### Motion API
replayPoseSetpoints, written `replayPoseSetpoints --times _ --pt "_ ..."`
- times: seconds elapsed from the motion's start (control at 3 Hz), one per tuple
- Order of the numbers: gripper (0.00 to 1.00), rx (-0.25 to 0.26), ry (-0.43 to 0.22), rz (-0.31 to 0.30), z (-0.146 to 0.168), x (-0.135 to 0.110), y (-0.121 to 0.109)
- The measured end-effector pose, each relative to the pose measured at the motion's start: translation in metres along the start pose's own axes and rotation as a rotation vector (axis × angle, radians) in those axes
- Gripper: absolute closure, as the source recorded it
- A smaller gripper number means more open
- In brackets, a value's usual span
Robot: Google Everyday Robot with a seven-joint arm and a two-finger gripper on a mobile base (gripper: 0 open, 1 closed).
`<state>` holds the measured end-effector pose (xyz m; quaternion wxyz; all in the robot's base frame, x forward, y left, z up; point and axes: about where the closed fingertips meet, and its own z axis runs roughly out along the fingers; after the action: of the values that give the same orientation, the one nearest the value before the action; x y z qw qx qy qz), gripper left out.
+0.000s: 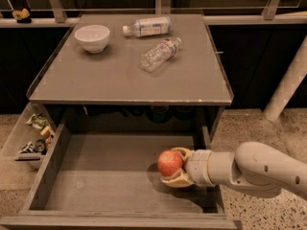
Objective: Place apple into top drawer
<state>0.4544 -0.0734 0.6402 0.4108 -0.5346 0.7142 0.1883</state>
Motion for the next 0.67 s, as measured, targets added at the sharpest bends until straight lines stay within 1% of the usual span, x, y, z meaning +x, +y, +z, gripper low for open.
replayPoseSetpoints --times 0.67 --pt "0.13 0.000 0.000 0.000 0.0000 0.0000 0.0000"
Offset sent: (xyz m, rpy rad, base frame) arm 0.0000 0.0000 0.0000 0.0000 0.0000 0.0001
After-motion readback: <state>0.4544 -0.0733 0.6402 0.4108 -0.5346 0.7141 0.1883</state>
